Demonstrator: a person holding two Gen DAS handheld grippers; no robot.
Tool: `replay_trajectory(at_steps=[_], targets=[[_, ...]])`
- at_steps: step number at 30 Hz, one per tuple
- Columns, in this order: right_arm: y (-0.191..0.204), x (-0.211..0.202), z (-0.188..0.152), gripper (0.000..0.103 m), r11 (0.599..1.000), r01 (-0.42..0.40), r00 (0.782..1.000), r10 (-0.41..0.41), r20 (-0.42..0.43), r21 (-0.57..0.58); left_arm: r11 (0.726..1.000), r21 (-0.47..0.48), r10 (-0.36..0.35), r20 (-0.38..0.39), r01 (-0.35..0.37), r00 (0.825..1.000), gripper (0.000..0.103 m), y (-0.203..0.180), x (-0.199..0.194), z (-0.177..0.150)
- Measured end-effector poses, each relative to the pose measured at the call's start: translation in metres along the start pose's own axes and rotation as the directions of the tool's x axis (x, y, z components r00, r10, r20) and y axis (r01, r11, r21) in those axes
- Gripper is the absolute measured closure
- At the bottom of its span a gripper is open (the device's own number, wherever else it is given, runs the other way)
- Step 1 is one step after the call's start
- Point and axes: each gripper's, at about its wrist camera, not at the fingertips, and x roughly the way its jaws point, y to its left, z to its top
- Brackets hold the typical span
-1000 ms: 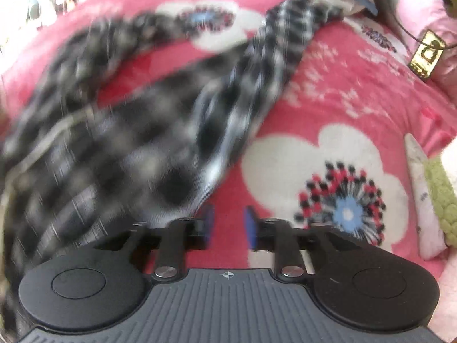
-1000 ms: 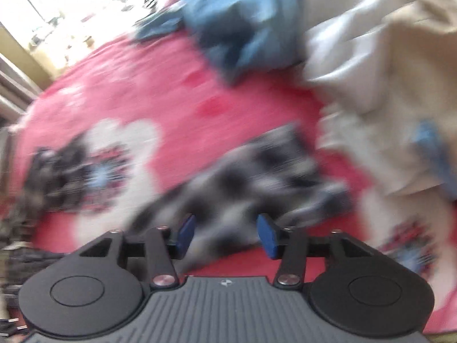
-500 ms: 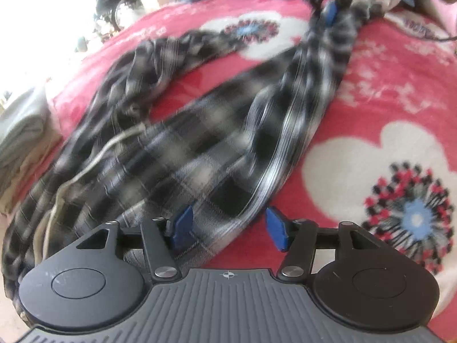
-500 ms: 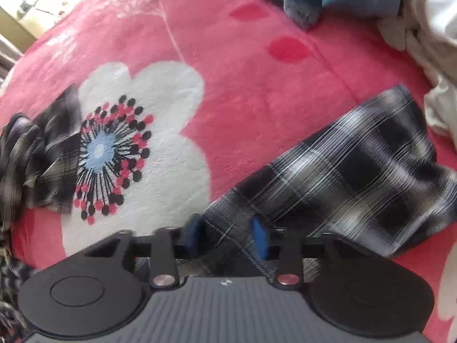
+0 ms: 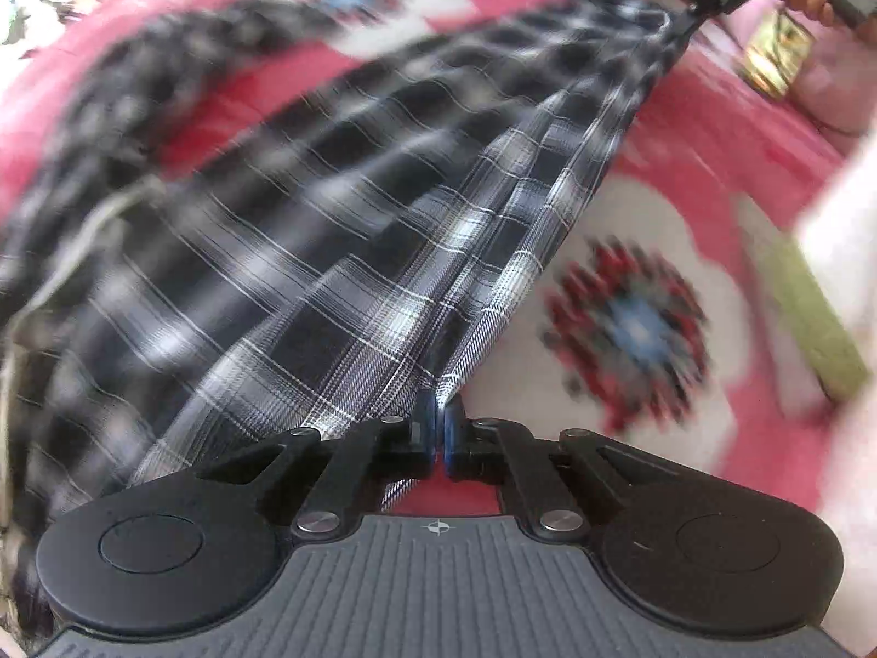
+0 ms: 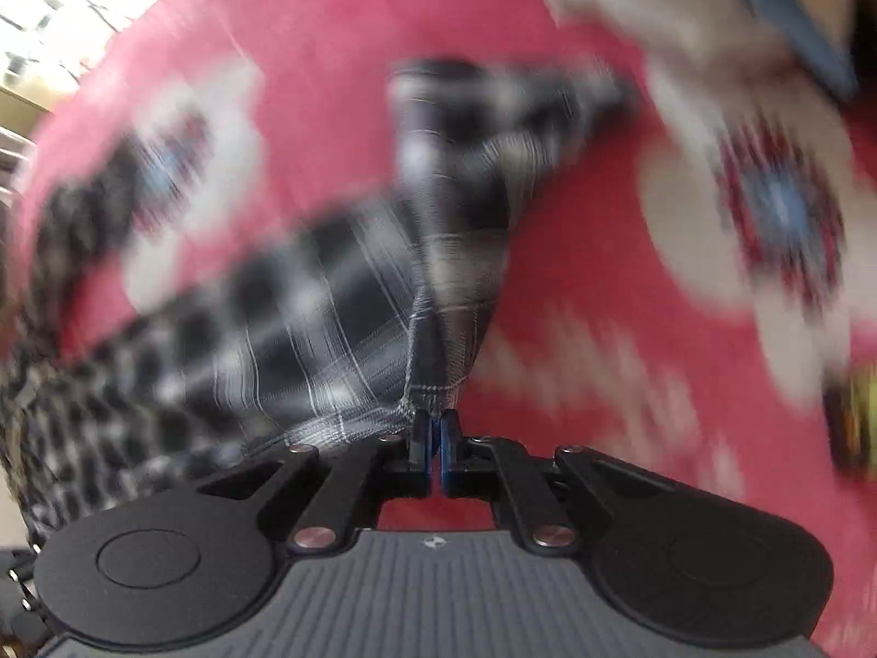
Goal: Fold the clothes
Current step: 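Grasp a shirt edge with the right gripper and drag it across the bedspread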
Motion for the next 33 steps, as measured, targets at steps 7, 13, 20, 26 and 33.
replay_trajectory(at_steps=[7,13,20,26,33], targets=[[-0.028,0.042,-0.013,0.089,0.997,0.074,0.986,-0.069,-0.153,0.023,0.986,-0.137,-0.108,-0.125,0.091,0.986,0.093,0.010,0.023,-0.011],[0.003,-0.037,0.006,0.054,0.937,0.265,0.964,-0.249,0.094,-0.228,0.973,-0.212,-0.113,-0.072,0.096,0.991,0.056,0.004,-0.011,-0.029],[0.107,-0.068,-0.005,0.054,0.783,0.138,0.953,0.062,0.296,-0.607,0.820,-0.573,0.003,0.032,0.016,0.999,0.056,0.044,-0.039,-0.096],[0.209,-0.013,-0.089,0.054,0.303,-0.107,0.966,0.257,-0.027,-0.947,0.387,-0.913,0.313,0.259,0.126,0.914,0.045,0.076,-0.078,-0.191],[0.242,0.041,-0.145,0.054,0.239,-0.292,0.941,0.247,-0.232,-0.926,-0.024,-0.895,0.567,0.354,0.444,0.744,0.036,0.084,-0.069,-0.259]])
